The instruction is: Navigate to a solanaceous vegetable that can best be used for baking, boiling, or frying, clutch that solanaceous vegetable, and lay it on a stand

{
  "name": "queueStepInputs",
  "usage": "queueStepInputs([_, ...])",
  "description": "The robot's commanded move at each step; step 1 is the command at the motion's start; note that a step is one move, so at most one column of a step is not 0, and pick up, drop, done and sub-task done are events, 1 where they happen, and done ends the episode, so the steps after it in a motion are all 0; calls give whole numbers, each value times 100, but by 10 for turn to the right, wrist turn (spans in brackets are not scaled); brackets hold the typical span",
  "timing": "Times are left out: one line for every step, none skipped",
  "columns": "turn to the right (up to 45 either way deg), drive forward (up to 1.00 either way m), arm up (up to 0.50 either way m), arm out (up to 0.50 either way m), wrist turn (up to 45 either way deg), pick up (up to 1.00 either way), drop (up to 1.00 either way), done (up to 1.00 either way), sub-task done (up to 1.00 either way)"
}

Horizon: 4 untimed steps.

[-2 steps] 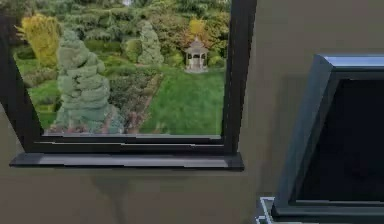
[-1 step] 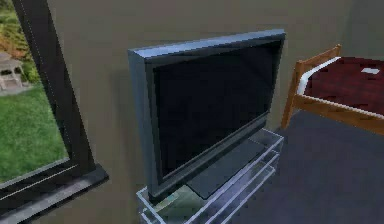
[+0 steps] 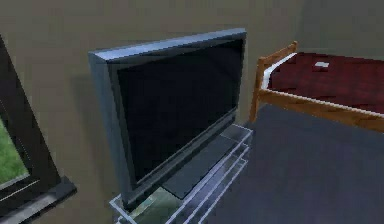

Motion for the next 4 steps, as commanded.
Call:
queueStepInputs([-450, 0, 0, 0, 0, 0, 0, 0, 0])
queueStepInputs([-60, 0, 0, 0, 0, 0, 0, 0, 0])
queueStepInputs([0, 25, 0, 0, 0, 0, 0, 0, 0])
queueStepInputs([450, 0, 0, 0, 0, 0, 0, 0, 0])
